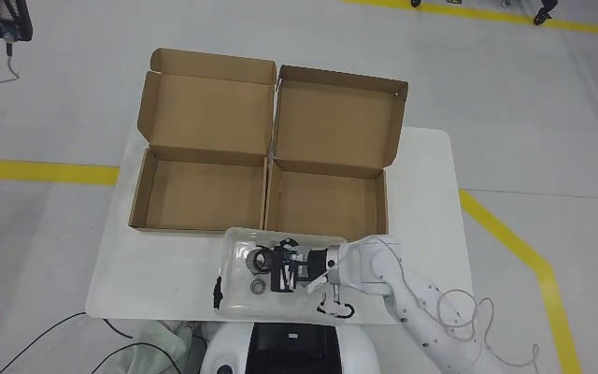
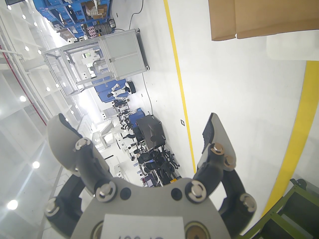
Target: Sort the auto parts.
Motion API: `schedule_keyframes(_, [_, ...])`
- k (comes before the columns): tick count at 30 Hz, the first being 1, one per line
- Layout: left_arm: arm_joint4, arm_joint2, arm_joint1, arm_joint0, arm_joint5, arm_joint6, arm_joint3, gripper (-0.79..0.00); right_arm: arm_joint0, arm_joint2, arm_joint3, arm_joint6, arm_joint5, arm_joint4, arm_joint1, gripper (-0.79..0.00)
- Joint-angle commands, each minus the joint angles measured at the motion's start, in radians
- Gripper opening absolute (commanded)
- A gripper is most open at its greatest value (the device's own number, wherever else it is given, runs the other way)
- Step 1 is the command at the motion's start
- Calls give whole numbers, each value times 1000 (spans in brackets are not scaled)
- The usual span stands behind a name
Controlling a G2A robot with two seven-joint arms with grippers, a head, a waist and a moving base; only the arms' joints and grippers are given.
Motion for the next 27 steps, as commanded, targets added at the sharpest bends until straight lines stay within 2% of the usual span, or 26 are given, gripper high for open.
schedule_keyframes(1, [0,0,0,0,0,0,0,0,43,-4,5,-2,-4,56,-7,-785])
schedule_keyframes(8, [0,0,0,0,0,0,0,0,154,-17,-18,4,34,170,-28,-785])
schedule_keyframes(13, [0,0,0,0,0,0,0,0,190,7,-33,-60,50,210,-34,-785])
schedule_keyframes(18, [0,0,0,0,0,0,0,0,194,44,-12,-191,61,212,-35,-785])
schedule_keyframes(25, [0,0,0,0,0,0,0,0,138,86,6,-410,74,110,-27,-785])
schedule_keyframes(27, [0,0,0,0,0,0,0,0,119,96,-4,-440,70,76,-22,-785])
